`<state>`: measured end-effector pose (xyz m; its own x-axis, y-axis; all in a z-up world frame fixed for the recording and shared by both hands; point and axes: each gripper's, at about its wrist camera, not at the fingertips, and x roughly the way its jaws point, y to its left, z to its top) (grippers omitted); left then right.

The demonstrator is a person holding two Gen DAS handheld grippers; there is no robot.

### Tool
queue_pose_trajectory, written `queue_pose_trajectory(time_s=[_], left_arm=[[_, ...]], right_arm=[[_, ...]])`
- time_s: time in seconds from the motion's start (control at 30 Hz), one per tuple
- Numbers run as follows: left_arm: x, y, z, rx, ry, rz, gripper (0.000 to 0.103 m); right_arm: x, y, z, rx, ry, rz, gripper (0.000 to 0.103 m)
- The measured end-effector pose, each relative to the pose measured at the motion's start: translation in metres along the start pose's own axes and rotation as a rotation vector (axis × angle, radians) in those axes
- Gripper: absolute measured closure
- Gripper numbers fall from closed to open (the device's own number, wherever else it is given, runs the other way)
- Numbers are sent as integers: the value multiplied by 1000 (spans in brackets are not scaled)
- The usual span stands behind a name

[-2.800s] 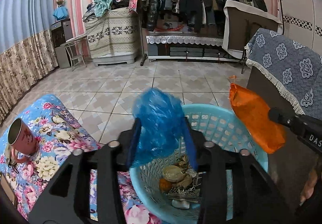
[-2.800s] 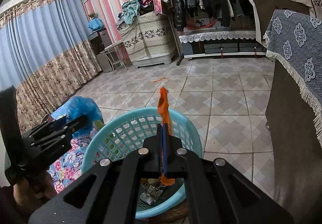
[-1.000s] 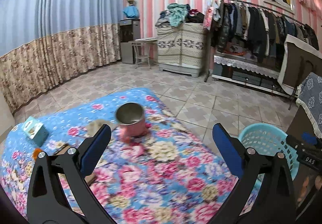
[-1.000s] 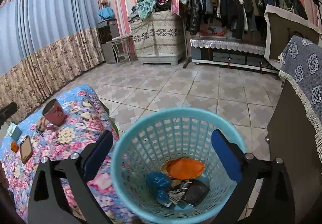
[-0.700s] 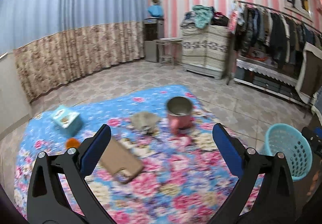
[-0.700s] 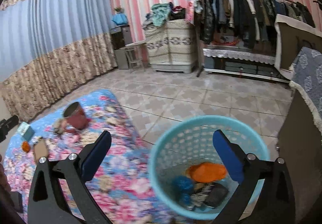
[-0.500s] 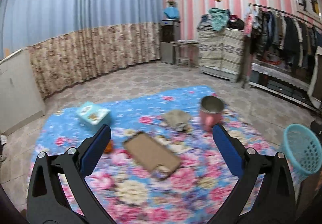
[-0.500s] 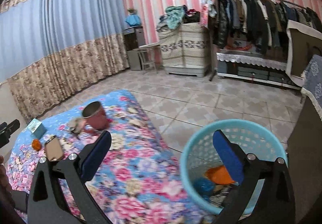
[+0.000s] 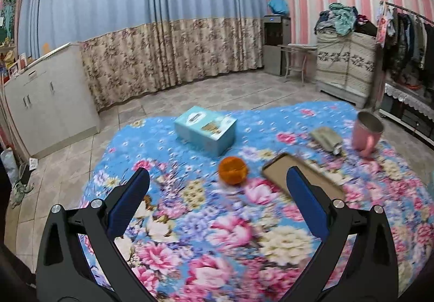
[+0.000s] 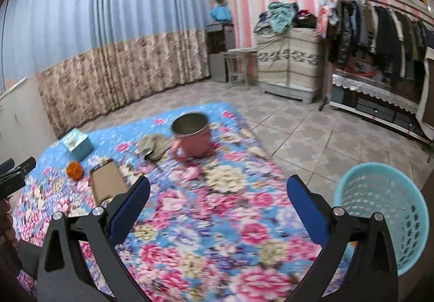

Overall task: Collect trash
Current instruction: 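Grasp the orange peel with the left tool while the right tool grasps the grey-green cloth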

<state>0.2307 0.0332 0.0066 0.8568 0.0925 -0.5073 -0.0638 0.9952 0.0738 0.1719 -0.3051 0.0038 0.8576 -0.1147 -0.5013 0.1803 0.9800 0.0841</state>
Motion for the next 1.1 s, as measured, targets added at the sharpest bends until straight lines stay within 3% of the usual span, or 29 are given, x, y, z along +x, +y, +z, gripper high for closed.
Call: queue_pose_trajectory(time_s=[0.3, 0.63, 0.97, 1.1], left_arm=[[50, 11, -5, -20, 128, -51, 5], [115, -10, 12, 2, 227, -115, 6], [164, -25, 1, 62, 322, -75, 28], [175, -19, -2, 29, 349, -89, 37]], right_arm=[[46, 42, -8, -73, 52, 23, 5], [89, 72, 3, -123, 79, 76, 5], [126, 80, 10, -110, 111, 89, 5], [137, 89, 9, -116, 126, 98, 5]])
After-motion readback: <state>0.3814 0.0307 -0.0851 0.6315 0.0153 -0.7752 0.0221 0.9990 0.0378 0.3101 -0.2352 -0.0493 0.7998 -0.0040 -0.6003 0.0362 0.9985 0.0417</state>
